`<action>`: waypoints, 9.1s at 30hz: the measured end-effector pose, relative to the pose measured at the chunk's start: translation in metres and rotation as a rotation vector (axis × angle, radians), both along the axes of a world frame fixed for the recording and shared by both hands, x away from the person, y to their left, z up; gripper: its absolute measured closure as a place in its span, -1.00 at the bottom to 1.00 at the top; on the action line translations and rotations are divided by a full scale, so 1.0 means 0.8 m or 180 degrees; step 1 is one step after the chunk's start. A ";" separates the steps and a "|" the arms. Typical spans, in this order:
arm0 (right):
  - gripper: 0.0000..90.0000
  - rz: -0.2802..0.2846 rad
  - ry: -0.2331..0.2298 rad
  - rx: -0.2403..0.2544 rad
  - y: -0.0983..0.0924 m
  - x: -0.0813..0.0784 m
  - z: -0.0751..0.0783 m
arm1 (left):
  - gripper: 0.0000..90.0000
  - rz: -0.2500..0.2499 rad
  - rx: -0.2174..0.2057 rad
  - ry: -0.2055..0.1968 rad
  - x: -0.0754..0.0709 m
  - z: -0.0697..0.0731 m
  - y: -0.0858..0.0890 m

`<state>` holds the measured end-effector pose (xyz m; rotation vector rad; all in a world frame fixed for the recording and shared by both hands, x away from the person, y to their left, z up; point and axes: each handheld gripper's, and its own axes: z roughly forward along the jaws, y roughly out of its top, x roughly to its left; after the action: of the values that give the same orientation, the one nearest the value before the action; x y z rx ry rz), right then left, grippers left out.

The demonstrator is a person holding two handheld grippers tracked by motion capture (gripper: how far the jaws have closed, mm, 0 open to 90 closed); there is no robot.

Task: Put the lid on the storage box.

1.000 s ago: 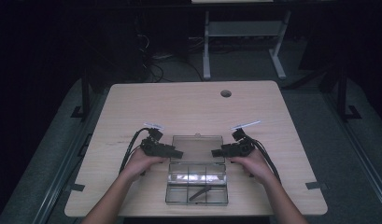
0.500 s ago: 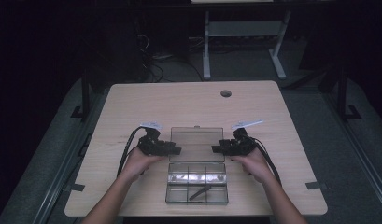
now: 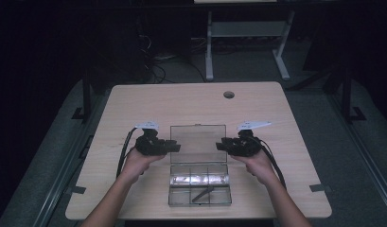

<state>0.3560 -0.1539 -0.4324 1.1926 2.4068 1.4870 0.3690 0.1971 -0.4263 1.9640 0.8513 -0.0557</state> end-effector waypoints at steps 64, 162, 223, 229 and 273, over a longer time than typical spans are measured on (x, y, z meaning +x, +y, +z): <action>0.76 0.0298 -0.0978 0.0252 -0.029 -0.058 0.067 | 0.67 -0.0079 -0.0327 -0.0613 -0.057 0.074 0.021; 0.99 0.1028 -0.0455 -0.0058 -0.030 -0.131 0.010 | 0.99 -0.0540 0.0131 -0.0448 -0.138 0.012 0.026; 0.99 0.1284 -0.0209 -0.0380 -0.029 -0.127 -0.013 | 0.98 -0.0866 0.0485 -0.0307 -0.135 -0.014 0.026; 0.99 0.1286 -0.0189 -0.0412 -0.030 -0.127 -0.014 | 0.98 -0.0897 0.0515 -0.0298 -0.134 -0.014 0.027; 0.90 0.1202 -0.0178 -0.0492 -0.042 -0.126 -0.015 | 0.92 -0.0852 0.0654 -0.0340 -0.135 -0.011 0.037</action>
<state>0.2551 -0.1877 -0.4443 0.6834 2.7590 1.3582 0.2606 0.2269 -0.4349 2.2433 0.5377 -0.0198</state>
